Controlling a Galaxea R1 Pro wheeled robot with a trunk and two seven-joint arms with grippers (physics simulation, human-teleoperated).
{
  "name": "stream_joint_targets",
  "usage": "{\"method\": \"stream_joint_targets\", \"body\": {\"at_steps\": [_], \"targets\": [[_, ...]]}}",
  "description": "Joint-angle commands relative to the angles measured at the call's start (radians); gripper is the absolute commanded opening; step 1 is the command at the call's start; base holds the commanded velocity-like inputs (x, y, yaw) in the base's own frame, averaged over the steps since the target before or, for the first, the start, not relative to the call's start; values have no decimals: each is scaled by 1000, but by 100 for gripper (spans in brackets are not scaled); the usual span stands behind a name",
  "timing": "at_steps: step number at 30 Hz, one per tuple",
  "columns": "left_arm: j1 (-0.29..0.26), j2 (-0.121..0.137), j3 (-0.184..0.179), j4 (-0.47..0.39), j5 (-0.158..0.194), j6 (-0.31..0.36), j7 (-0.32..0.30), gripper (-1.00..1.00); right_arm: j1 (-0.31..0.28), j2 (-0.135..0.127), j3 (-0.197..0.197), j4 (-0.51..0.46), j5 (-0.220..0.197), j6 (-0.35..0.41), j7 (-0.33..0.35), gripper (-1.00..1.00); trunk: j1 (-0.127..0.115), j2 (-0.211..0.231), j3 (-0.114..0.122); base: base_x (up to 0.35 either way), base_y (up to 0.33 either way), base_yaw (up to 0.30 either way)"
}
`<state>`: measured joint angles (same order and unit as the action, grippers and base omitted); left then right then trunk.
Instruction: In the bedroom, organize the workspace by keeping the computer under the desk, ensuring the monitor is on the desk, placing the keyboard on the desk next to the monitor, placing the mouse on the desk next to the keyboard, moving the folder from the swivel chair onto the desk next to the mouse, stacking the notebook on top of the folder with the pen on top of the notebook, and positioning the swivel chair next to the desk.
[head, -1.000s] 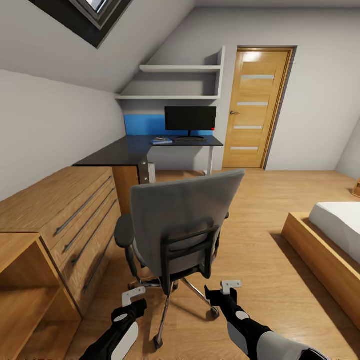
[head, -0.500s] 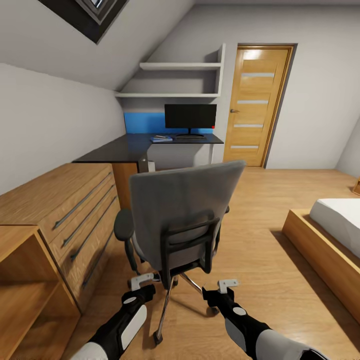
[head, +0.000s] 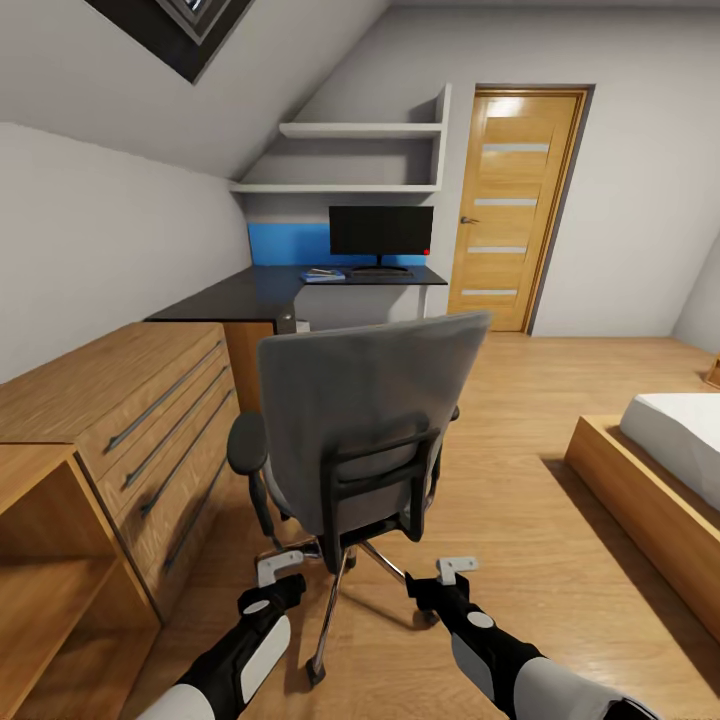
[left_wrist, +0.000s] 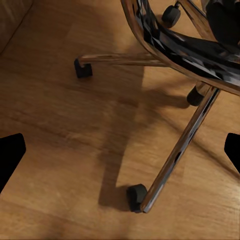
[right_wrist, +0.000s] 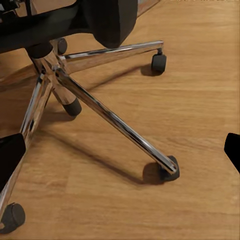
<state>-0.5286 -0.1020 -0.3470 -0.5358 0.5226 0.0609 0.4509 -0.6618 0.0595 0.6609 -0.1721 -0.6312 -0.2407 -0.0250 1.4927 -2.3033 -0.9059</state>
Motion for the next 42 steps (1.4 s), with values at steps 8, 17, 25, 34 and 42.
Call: {"method": "stream_joint_targets", "body": {"at_steps": [8, 17, 25, 34, 42], "targets": [[-1, -3, -23, 0, 3, 1, 9, 100, -21, 0, 9, -16, -6, 31, -9, 100, 0, 0, -1, 0, 0, 0], [-1, -21, -84, 0, 3, 6, 15, 100, -80, -7, 9, -25, -5, 121, -9, 100, 0, 0, -1, 0, 0, 0], [-1, -50, -95, -5, 2, 12, 15, 100, -100, -4, 9, -48, -7, 144, -10, 100, 0, 0, -1, 0, 0, 0], [-1, -50, -111, -6, -14, 4, 15, 100, -102, -3, 11, -46, -7, 140, -9, 100, 0, 0, -1, 0, 0, 0], [-1, -48, -116, -6, -19, 1, 15, 100, -102, -5, 11, -41, -7, 135, -7, 100, 0, 0, -1, 0, 0, 0]]}}
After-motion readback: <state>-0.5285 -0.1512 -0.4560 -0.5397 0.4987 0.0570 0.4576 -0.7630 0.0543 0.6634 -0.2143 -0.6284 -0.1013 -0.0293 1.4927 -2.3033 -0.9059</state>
